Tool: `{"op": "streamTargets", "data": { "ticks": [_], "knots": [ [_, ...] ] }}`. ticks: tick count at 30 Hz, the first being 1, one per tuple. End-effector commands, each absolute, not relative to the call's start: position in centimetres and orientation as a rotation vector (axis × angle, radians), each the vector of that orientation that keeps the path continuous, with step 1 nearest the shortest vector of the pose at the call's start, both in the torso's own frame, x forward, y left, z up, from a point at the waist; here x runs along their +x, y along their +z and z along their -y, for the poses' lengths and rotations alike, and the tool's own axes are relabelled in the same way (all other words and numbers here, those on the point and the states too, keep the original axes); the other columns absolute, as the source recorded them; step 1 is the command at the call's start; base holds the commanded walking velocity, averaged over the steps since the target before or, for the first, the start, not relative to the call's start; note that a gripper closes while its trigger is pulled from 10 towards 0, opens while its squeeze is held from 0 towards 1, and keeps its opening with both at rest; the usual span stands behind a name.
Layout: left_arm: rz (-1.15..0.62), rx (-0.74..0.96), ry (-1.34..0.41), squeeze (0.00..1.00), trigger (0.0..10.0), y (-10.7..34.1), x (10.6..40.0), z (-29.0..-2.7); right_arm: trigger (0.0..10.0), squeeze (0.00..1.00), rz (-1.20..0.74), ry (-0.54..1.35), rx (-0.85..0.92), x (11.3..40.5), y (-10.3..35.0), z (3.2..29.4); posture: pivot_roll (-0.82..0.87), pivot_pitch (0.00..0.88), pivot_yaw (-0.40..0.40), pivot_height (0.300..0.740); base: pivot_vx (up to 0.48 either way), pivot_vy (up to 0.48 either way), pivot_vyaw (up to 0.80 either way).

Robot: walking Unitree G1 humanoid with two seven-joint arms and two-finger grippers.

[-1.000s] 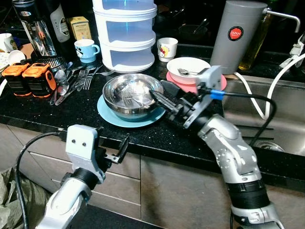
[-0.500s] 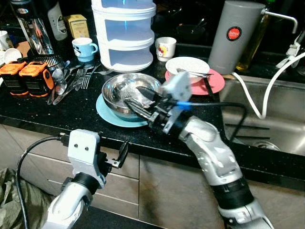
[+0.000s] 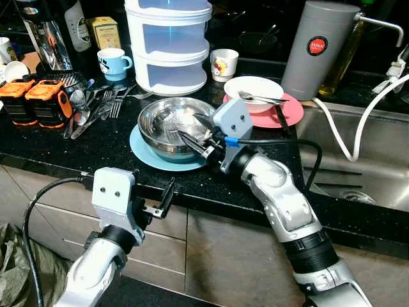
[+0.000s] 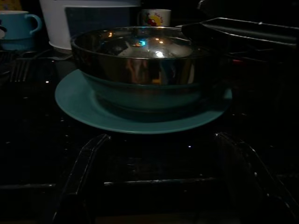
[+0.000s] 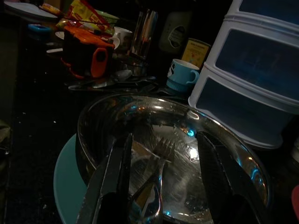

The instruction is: Kitchen organization

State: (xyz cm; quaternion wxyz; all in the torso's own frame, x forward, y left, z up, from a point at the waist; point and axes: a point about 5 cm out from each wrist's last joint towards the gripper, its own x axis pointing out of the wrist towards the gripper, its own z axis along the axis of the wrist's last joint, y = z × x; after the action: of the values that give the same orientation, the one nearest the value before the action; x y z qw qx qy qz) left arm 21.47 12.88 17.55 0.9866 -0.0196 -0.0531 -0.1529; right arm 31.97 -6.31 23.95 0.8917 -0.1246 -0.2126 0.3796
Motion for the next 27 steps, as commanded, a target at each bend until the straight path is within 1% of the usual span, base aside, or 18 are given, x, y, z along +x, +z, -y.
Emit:
{"op": "streamTargets", "data": {
  "ticks": [1,4,5,12,16,27],
  "knots": [
    [0.088,-0.033,-0.306,0.00,10.0,17.05,21.50,-12.81,10.0,0.00,0.429,0.779,-0.266,32.09,23.47,6.64,0.19,0.000,-0.010,0.740,0.000,0.000,0.00],
    [0.086,-0.035,-0.307,0.00,10.0,16.98,21.50,-12.82,10.0,0.00,0.416,0.773,-0.243,32.10,23.20,6.81,0.19,0.000,-0.009,0.740,0.000,0.000,0.00],
    [0.087,-0.034,-0.308,0.00,10.0,16.99,21.65,-12.81,10.0,0.00,0.403,0.770,-0.193,32.12,23.09,6.95,0.19,0.000,-0.009,0.740,0.000,0.000,0.00],
    [0.095,-0.034,-0.311,0.00,10.0,17.14,21.87,-12.76,10.0,0.00,0.389,0.773,-0.120,32.14,23.11,7.05,0.19,0.000,-0.008,0.740,0.000,0.000,0.00],
    [0.098,-0.031,-0.310,0.00,10.0,17.22,21.87,-12.80,10.0,0.00,0.376,0.773,0.015,32.12,23.39,6.96,0.19,0.000,-0.006,0.740,0.000,0.000,0.00],
    [0.101,-0.030,-0.307,0.00,10.0,17.32,21.82,-12.91,10.0,0.00,0.375,0.809,-0.030,31.51,23.12,6.84,0.20,0.000,-0.009,0.740,0.000,0.000,0.00]
  ]
}}
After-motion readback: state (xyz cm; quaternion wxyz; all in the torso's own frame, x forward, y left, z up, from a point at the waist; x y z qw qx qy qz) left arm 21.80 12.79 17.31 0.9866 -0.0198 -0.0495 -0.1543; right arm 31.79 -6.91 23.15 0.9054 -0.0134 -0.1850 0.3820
